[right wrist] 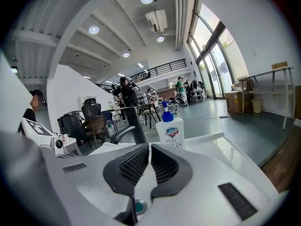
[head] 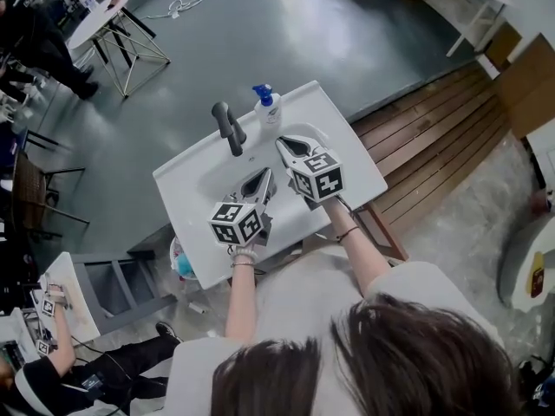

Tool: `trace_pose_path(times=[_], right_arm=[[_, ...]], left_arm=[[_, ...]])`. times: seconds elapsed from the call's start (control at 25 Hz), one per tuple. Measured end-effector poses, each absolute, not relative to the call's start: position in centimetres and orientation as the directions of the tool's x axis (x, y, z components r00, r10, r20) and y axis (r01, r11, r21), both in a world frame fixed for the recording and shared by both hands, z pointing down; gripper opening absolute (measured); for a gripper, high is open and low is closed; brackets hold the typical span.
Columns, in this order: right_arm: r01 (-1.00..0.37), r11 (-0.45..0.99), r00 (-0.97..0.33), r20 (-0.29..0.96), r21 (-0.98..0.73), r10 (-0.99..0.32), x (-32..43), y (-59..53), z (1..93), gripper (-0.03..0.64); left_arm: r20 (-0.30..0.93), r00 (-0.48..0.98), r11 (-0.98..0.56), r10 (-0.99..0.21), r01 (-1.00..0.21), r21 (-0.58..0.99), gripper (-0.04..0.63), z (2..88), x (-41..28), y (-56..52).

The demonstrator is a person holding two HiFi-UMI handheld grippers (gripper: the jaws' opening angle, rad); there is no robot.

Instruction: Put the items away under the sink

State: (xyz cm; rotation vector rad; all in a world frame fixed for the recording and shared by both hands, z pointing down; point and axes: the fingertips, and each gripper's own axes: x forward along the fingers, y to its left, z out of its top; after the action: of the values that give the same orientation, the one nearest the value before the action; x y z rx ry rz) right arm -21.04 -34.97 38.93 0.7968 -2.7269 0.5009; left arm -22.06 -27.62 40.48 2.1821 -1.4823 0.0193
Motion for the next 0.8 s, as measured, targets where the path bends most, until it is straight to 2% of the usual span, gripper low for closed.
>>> trace_pose_path(times=[0.36,0.48,0.8], right_arm=[[-0.541,0.806,-0.821,0.359,-0.24,-0.444,-22.1,-37.4,39.9,0.025],[-0.542,0.799,-0.822,0.362,-0.262,-0.439,-22.2,-38.3,40.4,0.101],[-0.552,0.783,-0.817,0.375,-0.289,-0.438,-22.6,-40.1,41.6,0.208]], left_arm=[[0.291,0.376,-0.241,-0.88,-0.881,0.408,-0.003,41.1,-22.4,-29.4],[0.296,0.369,-0.231,-0.881,-0.882,0.411,-0.003,41.4,-22.3,-30.0],[0.317,0.354,-0.209,-0.88,-0.888,0.41,-0.003,42.1,-22.4,-31.1]])
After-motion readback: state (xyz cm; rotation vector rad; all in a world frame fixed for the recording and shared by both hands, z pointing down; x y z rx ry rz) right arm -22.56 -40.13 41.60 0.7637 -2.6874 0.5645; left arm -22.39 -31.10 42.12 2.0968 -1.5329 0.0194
